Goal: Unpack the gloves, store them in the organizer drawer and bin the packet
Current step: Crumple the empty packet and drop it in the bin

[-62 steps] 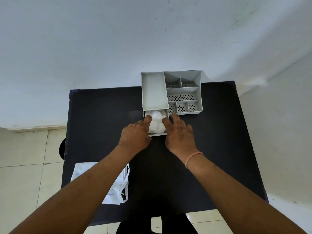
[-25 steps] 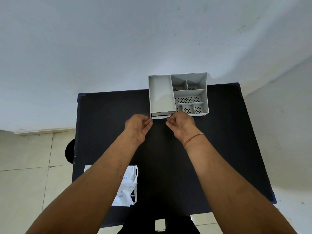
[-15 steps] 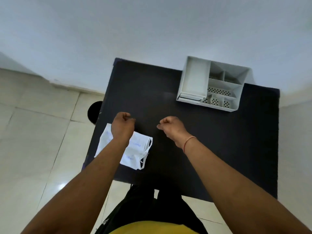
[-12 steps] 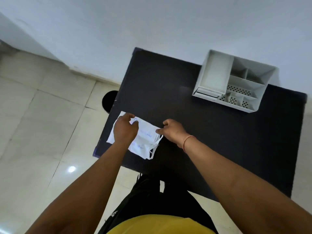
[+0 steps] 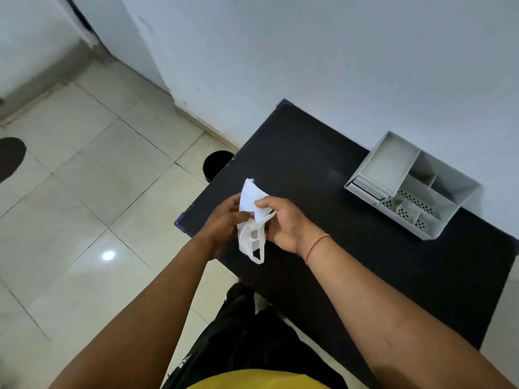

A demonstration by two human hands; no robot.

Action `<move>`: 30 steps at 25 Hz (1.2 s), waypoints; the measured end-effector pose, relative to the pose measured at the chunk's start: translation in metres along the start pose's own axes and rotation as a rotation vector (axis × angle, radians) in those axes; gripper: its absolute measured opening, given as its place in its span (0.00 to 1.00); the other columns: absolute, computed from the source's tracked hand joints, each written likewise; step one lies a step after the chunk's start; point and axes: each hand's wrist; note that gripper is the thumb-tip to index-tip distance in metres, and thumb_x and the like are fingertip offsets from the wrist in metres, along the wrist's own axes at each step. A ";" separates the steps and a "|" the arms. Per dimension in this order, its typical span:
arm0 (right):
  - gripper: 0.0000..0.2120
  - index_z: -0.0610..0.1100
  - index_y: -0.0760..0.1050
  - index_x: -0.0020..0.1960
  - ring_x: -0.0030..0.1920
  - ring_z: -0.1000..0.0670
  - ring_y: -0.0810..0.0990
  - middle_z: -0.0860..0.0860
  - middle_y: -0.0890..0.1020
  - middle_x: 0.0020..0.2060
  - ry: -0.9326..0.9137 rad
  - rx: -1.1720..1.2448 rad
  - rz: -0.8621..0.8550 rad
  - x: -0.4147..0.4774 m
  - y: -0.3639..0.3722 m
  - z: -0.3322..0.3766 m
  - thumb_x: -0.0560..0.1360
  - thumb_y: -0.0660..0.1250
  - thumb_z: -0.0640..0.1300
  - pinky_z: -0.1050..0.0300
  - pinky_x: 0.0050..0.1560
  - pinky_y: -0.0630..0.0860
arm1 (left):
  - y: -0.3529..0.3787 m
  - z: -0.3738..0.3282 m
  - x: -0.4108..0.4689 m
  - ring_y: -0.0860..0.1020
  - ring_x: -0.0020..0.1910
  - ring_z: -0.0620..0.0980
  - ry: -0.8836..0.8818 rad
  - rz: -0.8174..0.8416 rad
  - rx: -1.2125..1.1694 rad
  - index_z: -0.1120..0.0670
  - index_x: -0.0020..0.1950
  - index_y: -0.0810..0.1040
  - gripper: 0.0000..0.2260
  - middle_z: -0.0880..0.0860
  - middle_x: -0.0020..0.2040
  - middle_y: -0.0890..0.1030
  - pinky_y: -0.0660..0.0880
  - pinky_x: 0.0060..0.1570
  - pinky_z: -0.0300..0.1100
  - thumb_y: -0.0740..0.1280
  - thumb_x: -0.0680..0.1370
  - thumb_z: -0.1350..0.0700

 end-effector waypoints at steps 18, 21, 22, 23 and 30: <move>0.36 0.59 0.71 0.75 0.56 0.52 0.86 0.55 0.85 0.61 -0.489 -0.704 -0.049 0.052 0.273 0.037 0.71 0.82 0.50 0.48 0.54 0.87 | -0.260 -0.089 -0.082 0.82 0.32 0.50 -0.083 -0.181 -0.355 0.58 0.58 0.83 0.08 0.57 0.44 0.85 0.78 0.29 0.40 0.65 0.81 0.61; 0.26 0.53 0.79 0.68 0.41 0.50 0.85 0.49 0.88 0.51 -0.403 -0.450 -0.200 0.088 0.321 0.031 0.73 0.81 0.48 0.52 0.41 0.83 | -0.315 -0.094 -0.083 0.88 0.40 0.53 -0.021 -0.122 -0.104 0.56 0.59 0.85 0.09 0.58 0.50 0.89 0.83 0.39 0.45 0.69 0.79 0.60; 0.22 0.52 0.81 0.66 0.37 0.51 0.82 0.48 0.88 0.48 -0.369 -0.407 -0.223 0.099 0.334 0.031 0.73 0.79 0.47 0.54 0.38 0.80 | -0.333 -0.097 -0.082 0.88 0.44 0.54 0.033 -0.088 -0.107 0.55 0.60 0.85 0.11 0.58 0.51 0.90 0.85 0.42 0.47 0.70 0.79 0.61; 0.18 0.50 0.84 0.63 0.35 0.51 0.81 0.47 0.87 0.45 -0.346 -0.374 -0.237 0.108 0.346 0.032 0.75 0.78 0.44 0.55 0.36 0.79 | -0.349 -0.103 -0.081 0.88 0.47 0.55 0.089 -0.043 -0.138 0.53 0.61 0.85 0.13 0.58 0.53 0.90 0.85 0.45 0.49 0.70 0.78 0.63; 0.11 0.43 0.88 0.52 0.38 0.43 0.84 0.39 0.90 0.43 -0.400 -0.185 -0.360 0.142 0.388 0.069 0.76 0.71 0.32 0.48 0.45 0.86 | -0.391 -0.159 -0.029 0.89 0.47 0.58 0.224 -0.027 -0.066 0.53 0.60 0.85 0.15 0.57 0.53 0.89 0.86 0.42 0.50 0.80 0.74 0.57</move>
Point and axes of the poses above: each hand's wrist, its own x-axis towards the middle knuckle, its own y-axis out of the palm, z = x × y
